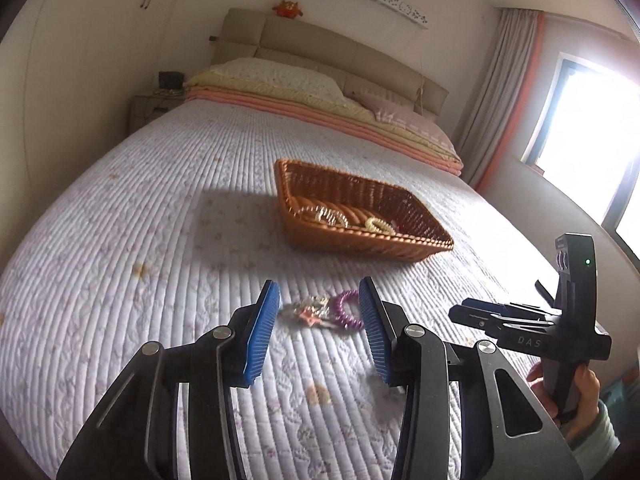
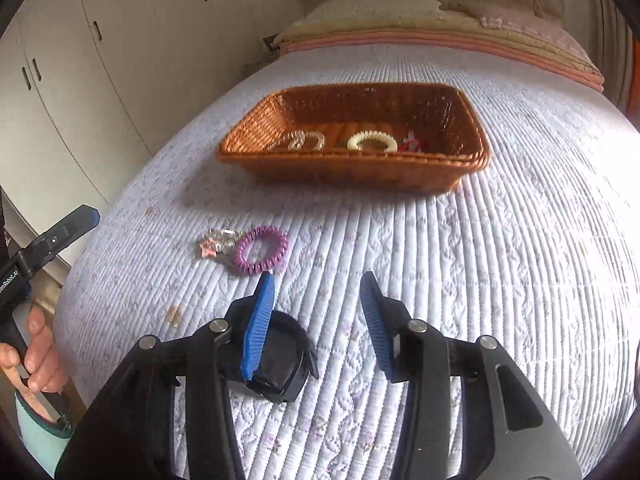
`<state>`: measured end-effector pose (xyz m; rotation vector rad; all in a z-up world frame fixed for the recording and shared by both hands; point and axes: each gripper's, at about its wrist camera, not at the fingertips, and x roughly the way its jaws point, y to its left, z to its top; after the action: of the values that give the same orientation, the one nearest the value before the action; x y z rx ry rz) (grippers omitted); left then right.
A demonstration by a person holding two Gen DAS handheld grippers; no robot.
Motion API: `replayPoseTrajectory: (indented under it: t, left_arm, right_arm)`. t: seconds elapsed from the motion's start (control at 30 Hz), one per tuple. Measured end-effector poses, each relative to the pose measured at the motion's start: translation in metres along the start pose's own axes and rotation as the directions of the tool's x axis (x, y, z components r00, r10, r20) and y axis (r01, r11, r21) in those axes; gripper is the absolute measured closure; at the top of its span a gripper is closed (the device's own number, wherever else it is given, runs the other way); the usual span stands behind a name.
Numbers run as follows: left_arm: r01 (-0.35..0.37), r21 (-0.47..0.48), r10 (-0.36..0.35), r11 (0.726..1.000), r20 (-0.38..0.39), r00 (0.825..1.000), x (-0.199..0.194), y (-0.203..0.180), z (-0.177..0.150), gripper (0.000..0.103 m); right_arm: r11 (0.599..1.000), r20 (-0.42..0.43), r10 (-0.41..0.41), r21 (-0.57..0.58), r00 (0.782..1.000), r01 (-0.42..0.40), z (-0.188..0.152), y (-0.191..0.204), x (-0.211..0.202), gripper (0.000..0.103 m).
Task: Organize jewelry
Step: 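Grasp the black watch with the right tool while the left tool grasps the star charm chain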
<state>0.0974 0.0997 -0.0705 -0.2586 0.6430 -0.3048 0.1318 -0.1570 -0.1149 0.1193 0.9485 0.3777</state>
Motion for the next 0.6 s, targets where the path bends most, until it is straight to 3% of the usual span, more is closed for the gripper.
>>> replayPoseTrajectory:
  t: [0.13, 0.3, 0.5, 0.6]
  left_arm:
    - [-0.009, -0.024, 0.007, 1.000, -0.066, 0.998, 0.018, 0.013, -0.022, 0.063]
    - [-0.012, -0.027, 0.008, 1.000, -0.113, 0.994, 0.037, 0.019, -0.025, 0.063]
    - [0.034, 0.027, -0.028, 0.999, -0.190, 0.981, 0.069, 0.024, -0.009, 0.063]
    - [0.086, 0.072, -0.067, 0.994, -0.240, 0.969, 0.088, 0.020, -0.004, 0.063]
  right_arm:
    - [0.999, -0.069, 0.043, 0.010, 0.997, -0.042, -0.014, -0.001, 0.016, 0.061]
    - [1.000, -0.142, 0.027, -0.008, 0.989, -0.028, -0.015, 0.000, 0.033, 0.062]
    - [0.996, -0.206, 0.025, -0.084, 0.978, -0.043, -0.016, 0.011, 0.045, 0.087]
    - [0.993, -0.204, -0.007, -0.120, 0.979, -0.018, -0.020, 0.018, 0.047, 0.090]
